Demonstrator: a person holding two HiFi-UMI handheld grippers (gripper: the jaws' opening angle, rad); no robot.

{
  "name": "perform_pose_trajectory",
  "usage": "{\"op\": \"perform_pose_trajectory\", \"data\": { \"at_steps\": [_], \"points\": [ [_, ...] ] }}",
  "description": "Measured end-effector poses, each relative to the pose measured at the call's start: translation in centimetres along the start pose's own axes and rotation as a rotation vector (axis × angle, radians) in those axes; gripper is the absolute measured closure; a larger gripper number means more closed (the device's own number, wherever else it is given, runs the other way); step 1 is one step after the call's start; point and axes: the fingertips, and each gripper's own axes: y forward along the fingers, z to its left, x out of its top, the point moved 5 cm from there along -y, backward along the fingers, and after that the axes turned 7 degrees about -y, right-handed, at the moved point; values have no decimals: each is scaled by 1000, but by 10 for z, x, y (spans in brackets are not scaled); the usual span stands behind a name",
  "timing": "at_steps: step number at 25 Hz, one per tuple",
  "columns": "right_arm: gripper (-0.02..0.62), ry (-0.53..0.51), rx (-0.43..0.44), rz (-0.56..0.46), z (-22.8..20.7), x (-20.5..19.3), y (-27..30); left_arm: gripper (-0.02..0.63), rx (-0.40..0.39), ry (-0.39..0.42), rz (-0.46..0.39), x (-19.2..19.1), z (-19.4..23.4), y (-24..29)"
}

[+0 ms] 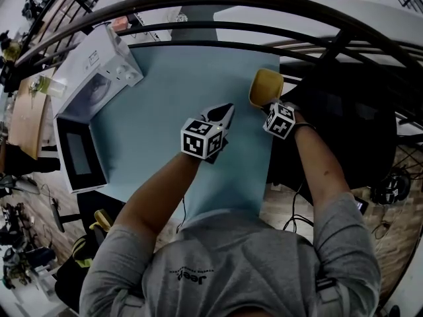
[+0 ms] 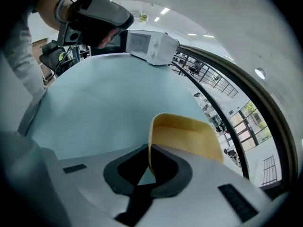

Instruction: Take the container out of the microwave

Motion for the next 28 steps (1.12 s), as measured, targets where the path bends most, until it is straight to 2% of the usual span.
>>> {"op": "perform_pose_trajectory", "data": {
  "at_steps": [15,20,28],
  "points": [
    [565,-22,3,13,14,-11,14,600,-9,0,23,-11,-2,5],
    [488,-15,12,17,14,-10,13,600,-9,5,20,-10,-4,3],
    [480,-20,-21,-2,9,6,3,600,12,13,1,-5,-1,-18]
  ]
}}
